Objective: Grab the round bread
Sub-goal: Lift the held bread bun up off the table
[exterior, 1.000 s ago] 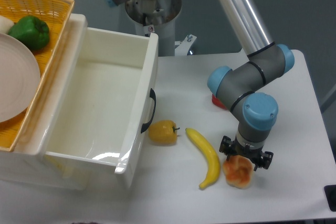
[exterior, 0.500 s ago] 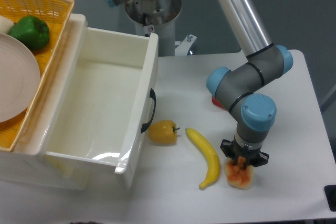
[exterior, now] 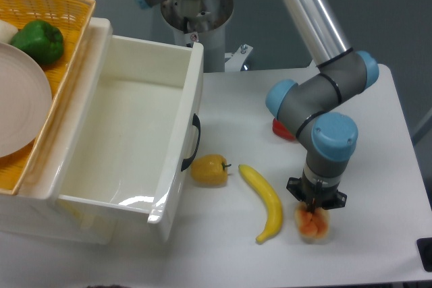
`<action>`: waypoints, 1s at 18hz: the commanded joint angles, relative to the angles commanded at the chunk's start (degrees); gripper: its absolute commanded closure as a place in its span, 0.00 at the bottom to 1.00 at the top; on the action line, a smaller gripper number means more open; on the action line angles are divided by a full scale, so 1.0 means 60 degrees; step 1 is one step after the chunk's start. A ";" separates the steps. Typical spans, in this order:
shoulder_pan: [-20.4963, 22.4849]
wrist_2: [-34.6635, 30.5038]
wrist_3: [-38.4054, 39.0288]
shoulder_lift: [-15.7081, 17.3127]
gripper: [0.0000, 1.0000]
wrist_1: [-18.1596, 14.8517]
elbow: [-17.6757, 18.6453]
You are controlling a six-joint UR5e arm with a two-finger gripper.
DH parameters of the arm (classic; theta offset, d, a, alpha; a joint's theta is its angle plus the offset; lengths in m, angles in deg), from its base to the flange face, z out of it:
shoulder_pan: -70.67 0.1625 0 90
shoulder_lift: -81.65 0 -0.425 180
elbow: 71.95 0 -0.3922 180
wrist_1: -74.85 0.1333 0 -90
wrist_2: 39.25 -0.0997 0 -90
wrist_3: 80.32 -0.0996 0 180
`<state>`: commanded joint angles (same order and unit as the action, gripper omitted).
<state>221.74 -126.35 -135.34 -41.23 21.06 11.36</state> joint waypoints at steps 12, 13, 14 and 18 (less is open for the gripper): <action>0.1363 -0.0336 -0.5637 0.1160 1.00 -0.3953 -0.1842; 0.1363 -0.0394 -0.5727 0.1130 1.00 -0.4071 -0.2018; 0.1378 -0.0409 -0.5728 0.1058 1.00 -0.4101 -0.2223; 0.1378 -0.0439 -0.5728 0.0881 1.00 -0.4497 -0.2811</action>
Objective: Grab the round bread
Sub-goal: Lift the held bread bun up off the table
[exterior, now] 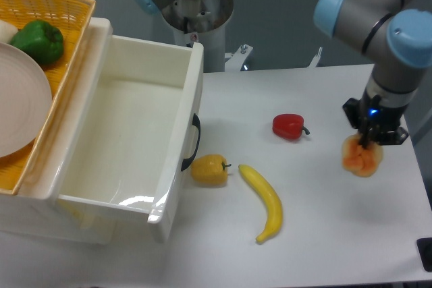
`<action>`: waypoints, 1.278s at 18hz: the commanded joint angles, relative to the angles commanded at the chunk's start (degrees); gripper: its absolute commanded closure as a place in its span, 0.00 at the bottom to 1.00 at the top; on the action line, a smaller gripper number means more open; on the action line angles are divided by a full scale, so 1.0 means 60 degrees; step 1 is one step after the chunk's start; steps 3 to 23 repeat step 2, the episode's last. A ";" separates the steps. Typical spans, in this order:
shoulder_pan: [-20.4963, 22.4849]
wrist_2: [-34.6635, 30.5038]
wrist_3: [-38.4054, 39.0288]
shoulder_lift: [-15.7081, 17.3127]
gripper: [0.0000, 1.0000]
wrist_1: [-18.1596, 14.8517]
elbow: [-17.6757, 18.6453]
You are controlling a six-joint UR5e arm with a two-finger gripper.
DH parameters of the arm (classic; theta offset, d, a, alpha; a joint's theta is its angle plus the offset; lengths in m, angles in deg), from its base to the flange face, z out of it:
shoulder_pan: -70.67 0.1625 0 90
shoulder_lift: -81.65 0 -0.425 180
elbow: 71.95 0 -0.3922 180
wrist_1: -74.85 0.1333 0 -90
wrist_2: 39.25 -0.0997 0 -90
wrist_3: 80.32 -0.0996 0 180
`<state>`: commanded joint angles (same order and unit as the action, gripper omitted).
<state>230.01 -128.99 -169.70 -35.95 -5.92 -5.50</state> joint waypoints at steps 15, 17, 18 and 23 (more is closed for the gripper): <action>0.0000 0.0000 0.0000 0.0000 1.00 0.0000 -0.0030; 0.0000 0.0000 0.0000 0.0000 1.00 0.0000 -0.0030; 0.0000 0.0000 0.0000 0.0000 1.00 0.0000 -0.0030; 0.0000 0.0000 0.0000 0.0000 1.00 0.0000 -0.0030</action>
